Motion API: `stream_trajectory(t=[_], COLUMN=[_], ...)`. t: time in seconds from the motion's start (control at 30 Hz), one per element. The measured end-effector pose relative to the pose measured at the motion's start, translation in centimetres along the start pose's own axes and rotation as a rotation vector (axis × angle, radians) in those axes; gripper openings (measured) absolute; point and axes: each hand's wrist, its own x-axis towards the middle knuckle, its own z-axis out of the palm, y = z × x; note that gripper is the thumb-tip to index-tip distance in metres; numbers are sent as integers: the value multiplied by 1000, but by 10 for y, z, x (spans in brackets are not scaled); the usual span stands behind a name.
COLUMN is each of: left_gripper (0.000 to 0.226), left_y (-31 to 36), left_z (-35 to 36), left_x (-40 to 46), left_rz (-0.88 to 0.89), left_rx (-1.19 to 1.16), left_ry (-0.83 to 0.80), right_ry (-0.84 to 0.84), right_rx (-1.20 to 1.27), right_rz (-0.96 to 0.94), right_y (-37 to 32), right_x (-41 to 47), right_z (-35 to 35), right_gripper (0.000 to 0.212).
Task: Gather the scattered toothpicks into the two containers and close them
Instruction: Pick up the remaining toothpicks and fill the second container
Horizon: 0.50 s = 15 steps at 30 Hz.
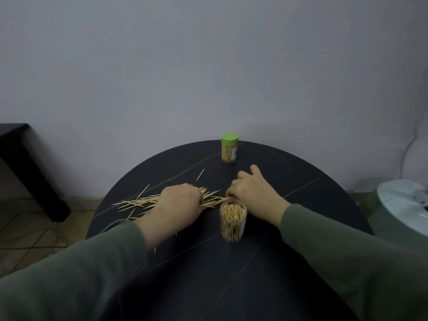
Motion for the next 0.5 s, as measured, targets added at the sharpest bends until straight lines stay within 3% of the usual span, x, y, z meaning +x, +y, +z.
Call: stream_trajectory(t=[0.23, 0.5], left_gripper=[28, 23], left_y=[-1, -4], left_z=[1, -1], left_x=[-3, -3], left_rz=[13, -44], left_rx=[7, -176], left_ry=[67, 118], right_ry=[28, 138], right_rx=[69, 330], right_rz=[90, 289], right_y=[-2, 3], right_x=[-6, -16], right_z=[2, -1], right_gripper=[26, 22])
